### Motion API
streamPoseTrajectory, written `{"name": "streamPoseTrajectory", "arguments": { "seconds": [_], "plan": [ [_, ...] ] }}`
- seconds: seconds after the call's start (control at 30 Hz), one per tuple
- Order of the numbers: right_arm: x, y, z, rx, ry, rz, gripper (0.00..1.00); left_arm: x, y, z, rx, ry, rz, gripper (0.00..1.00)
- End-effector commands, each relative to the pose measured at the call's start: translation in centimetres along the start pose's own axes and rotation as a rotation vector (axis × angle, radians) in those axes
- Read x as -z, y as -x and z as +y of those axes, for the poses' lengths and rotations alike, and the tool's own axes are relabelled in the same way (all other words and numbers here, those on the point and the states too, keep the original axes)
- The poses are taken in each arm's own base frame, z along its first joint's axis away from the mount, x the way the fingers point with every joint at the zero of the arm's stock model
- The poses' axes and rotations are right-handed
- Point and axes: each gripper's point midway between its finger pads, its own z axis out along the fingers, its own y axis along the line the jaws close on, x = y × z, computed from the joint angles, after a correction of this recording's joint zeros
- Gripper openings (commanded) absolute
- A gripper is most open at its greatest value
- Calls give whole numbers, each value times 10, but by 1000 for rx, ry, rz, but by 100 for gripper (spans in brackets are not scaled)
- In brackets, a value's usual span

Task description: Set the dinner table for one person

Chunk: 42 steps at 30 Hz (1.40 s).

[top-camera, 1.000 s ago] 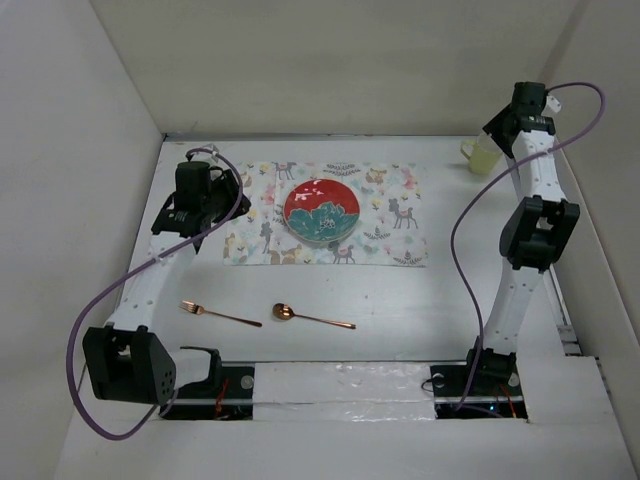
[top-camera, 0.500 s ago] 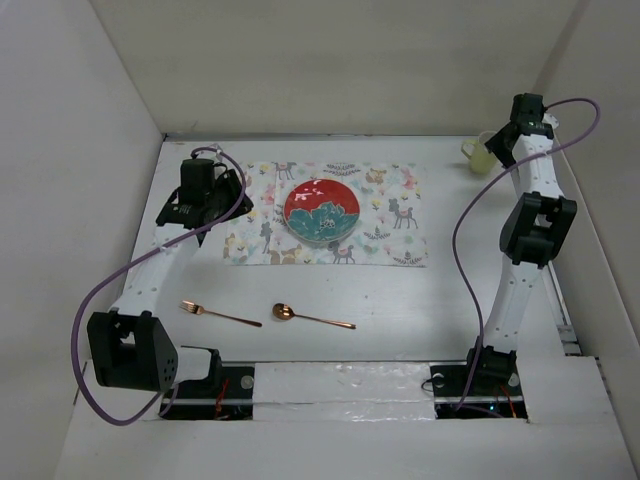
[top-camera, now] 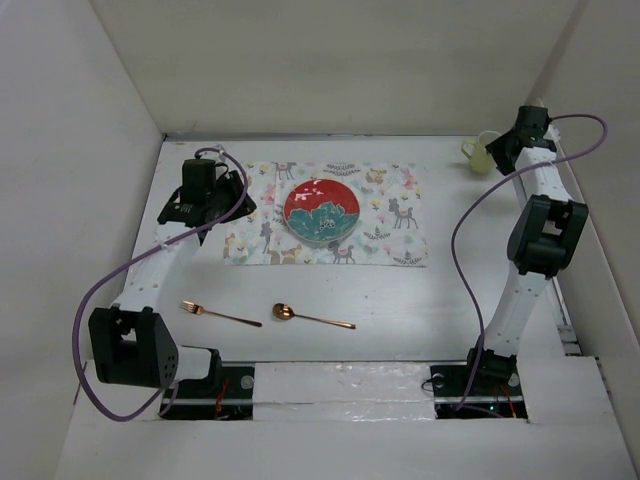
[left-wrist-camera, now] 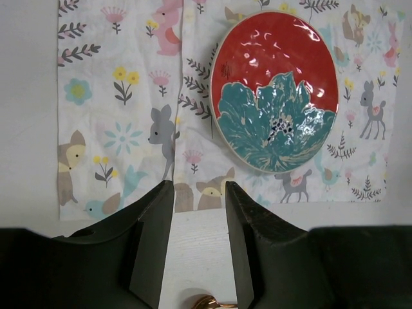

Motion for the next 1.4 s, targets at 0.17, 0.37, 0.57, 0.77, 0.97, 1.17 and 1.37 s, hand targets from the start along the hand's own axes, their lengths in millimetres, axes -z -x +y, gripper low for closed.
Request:
{"name": "streamPoseTrajectory", "arguments": {
  "seconds": [0.17, 0.37, 0.57, 0.77, 0.97, 1.17, 1.37],
  "plan": [
    [18, 53, 24, -126, 84, -150, 60, 0, 17, -14, -17, -44, -26, 34],
    [-18, 49, 12, -125, -11, -107, 61, -1, 23, -15, -21, -37, -24, 34],
    [-39, 27, 1, -105, -59, -64, 58, -4, 25, -14, -17, -23, -19, 34],
    [-39, 12, 0, -90, -44, -37, 4, -10, 24, -17, -8, -41, -2, 34],
    [23, 40, 54, 2, 124, -164, 0, -8, 24, -21, -7, -62, -8, 34],
    [80, -20, 125, 257, 311, -14, 0, -5, 17, -23, -2, -86, -5, 34],
    [83, -99, 156, 398, 341, 90, 0, 6, 14, -25, -7, -104, -23, 34]
  ]
}}
